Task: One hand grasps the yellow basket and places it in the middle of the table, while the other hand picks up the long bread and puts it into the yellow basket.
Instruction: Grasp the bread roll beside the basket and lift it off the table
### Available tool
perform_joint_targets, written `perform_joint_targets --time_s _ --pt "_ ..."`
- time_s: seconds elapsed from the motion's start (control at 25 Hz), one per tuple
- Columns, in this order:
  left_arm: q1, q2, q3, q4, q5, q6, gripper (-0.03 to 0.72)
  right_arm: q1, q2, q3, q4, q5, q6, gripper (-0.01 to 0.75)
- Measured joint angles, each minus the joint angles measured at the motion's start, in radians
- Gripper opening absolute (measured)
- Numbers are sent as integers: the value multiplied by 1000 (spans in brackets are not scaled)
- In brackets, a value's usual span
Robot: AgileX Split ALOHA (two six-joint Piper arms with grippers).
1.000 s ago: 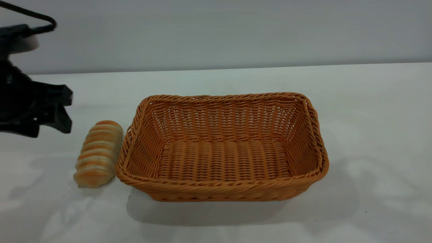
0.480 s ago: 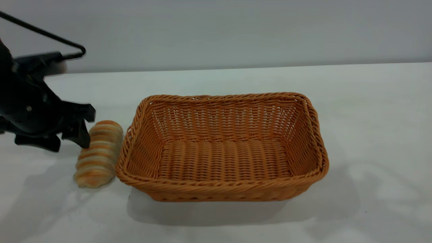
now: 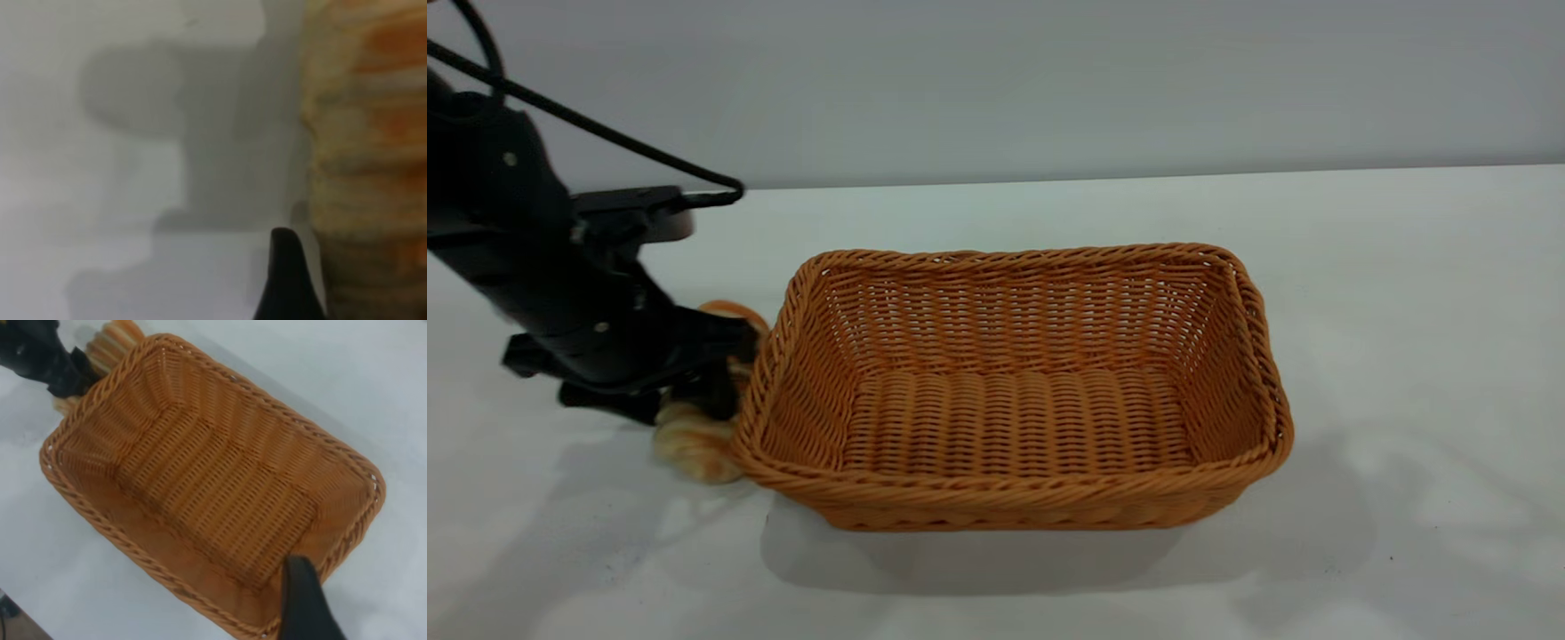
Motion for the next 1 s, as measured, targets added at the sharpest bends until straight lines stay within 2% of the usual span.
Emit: perform_joint_targets --time_s 0.16,0.28,0.44,0.52,0.76,1.0 --pt "-12 1 -1 -1 -17 0 487 0 0 0 0 0 0 486" --pt "-12 2 -1 -3 -18 0 367 0 0 0 0 0 0 486" --pt "-12 12 -1 -4 -24 -2 169 0 0 0 0 0 0 486" --pt "-12 12 -4 -5 -20 8 110 0 0 0 0 0 0 486" --pt "7 3 -10 -8 43 71 109 0 0 0 0 0 0 486" --pt "81 -83 -5 5 186 79 109 0 0 0 1 0 0 486"
